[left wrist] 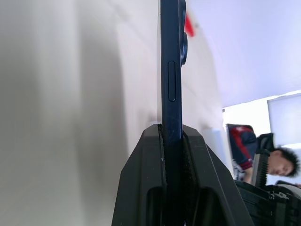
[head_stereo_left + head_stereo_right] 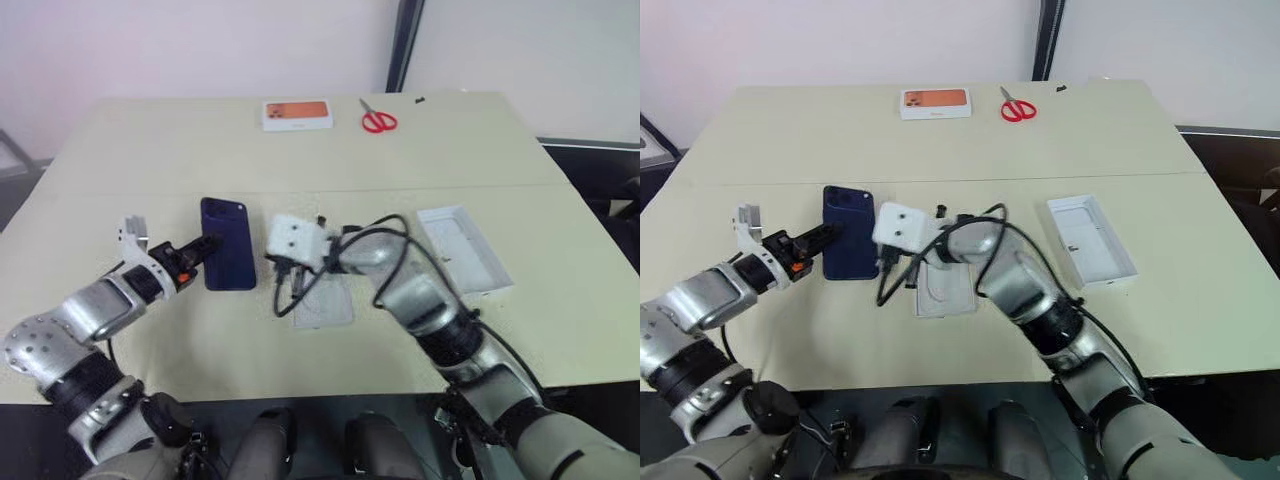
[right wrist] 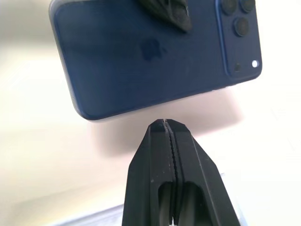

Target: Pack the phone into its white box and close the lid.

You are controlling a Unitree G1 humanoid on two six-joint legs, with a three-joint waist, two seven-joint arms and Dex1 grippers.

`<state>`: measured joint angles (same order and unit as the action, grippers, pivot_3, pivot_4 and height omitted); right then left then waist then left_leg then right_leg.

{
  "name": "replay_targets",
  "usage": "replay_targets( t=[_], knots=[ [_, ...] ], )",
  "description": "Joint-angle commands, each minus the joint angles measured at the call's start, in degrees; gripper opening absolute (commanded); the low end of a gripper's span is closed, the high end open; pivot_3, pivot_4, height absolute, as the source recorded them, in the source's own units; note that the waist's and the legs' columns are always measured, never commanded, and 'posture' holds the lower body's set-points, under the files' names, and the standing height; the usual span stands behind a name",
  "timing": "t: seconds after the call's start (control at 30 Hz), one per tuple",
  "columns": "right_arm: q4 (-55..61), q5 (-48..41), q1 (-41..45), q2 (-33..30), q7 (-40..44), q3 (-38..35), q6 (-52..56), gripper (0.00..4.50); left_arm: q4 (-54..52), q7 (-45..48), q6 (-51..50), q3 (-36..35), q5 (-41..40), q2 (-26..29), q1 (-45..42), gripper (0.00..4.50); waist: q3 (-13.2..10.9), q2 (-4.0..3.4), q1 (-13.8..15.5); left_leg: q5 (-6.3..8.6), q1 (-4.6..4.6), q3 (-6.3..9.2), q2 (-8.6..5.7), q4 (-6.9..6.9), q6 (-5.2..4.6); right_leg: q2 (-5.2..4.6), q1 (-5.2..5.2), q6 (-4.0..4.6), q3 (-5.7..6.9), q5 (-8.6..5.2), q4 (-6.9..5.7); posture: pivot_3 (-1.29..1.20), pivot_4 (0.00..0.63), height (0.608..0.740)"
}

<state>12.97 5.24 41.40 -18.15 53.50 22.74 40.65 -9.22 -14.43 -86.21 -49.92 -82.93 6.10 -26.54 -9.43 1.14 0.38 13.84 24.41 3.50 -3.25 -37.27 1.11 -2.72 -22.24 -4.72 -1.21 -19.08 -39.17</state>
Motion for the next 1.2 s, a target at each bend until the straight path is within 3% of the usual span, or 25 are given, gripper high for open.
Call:
replay_targets(
  t=[0.03, 0.2, 0.4, 0.53, 0.7, 0.73, 1.0, 1.2],
  knots=[
    [3.9, -5.9, -1.9, -4.7, 3.1, -7.3, -0.2, 0.0, -5.9, -12.4, 9.1, 11.7, -14.4, -4.3, 4.1, 0.04, 0.0, 0.08, 0.1, 0.02, 0.0, -0.05, 0.0, -0.04, -0.04, -0.02, 0.07, -0.01, -0.03, 0.01, 0.04, 0.0, 0.15, 0.74],
    [3.1, -8.3, -5.0, -10.8, 3.7, -10.3, -2.8, 0.0, -8.0, -22.5, 19.9, 25.8, -21.0, -4.0, 9.2, 0.04, 0.0, 0.07, -1.1, 0.04, -0.01, -0.1, 0.04, 0.13, -0.08, 0.07, -0.13, 0.0, -0.14, 0.0, -0.15, 0.0, 0.15, 0.74],
    [3.7, -9.6, -6.3, -12.8, 1.7, -10.9, -2.6, 0.0, -6.5, -24.9, 26.7, 34.6, -21.7, 0.8, 10.4, 0.04, 0.0, 0.07, -1.1, -0.01, 0.0, -0.15, 0.06, 0.13, -0.02, 0.13, -0.16, 0.01, -0.17, 0.0, -0.15, 0.0, 0.15, 0.74],
    [3.7, -9.9, -6.4, -13.2, 0.7, -10.5, -2.5, 0.0, -6.1, -24.6, 30.0, 37.8, -22.8, 3.5, 10.4, 1.64, 0.0, 0.07, -0.7, -0.02, 0.01, -0.14, 0.06, 0.03, -0.01, 0.11, -0.07, 0.01, -0.16, -0.01, -0.08, 0.0, 0.15, 0.74],
    [3.5, -9.9, -6.4, -13.9, 0.2, -9.8, -2.8, 0.0, -6.6, -23.2, 31.9, 41.1, -25.1, 7.0, 10.9, 4.15, 0.0, 0.07, -0.2, -0.02, 0.01, -0.15, 0.06, 0.02, 0.0, 0.11, -0.06, 0.01, -0.16, -0.01, -0.06, 0.0, 0.15, 0.74],
    [3.5, -9.9, -6.4, -13.9, 0.1, -9.7, -2.9, 0.0, -7.0, -22.7, 32.0, 41.5, -25.8, 8.1, 11.1, 4.48, 0.0, 0.07, -0.1, -0.02, 0.01, -0.15, 0.05, 0.02, 0.0, 0.11, -0.06, 0.01, -0.16, -0.01, -0.06, 0.0, 0.15, 0.74],
    [2.5, -9.9, -5.9, -14.1, -0.6, -8.7, -3.5, 0.0, -9.1, -14.5, 29.4, 42.2, -27.1, 22.8, 12.2, 4.48, 0.0, 0.05, -0.2, -0.03, 0.0, -0.15, 0.05, 0.06, 0.0, 0.11, -0.08, 0.03, -0.19, -0.02, -0.06, 0.0, 0.15, 0.74],
    [2.0, -9.8, -5.5, -14.0, -0.9, -7.9, -4.0, 0.0, -10.2, -3.5, 28.5, 39.4, -19.3, 33.9, 11.9, 4.48, -0.1, 0.03, -0.1, -0.03, 0.01, -0.15, 0.05, 0.06, 0.0, 0.1, -0.06, 0.03, -0.17, -0.02, -0.01, 0.0, 0.15, 0.74]
  ],
)
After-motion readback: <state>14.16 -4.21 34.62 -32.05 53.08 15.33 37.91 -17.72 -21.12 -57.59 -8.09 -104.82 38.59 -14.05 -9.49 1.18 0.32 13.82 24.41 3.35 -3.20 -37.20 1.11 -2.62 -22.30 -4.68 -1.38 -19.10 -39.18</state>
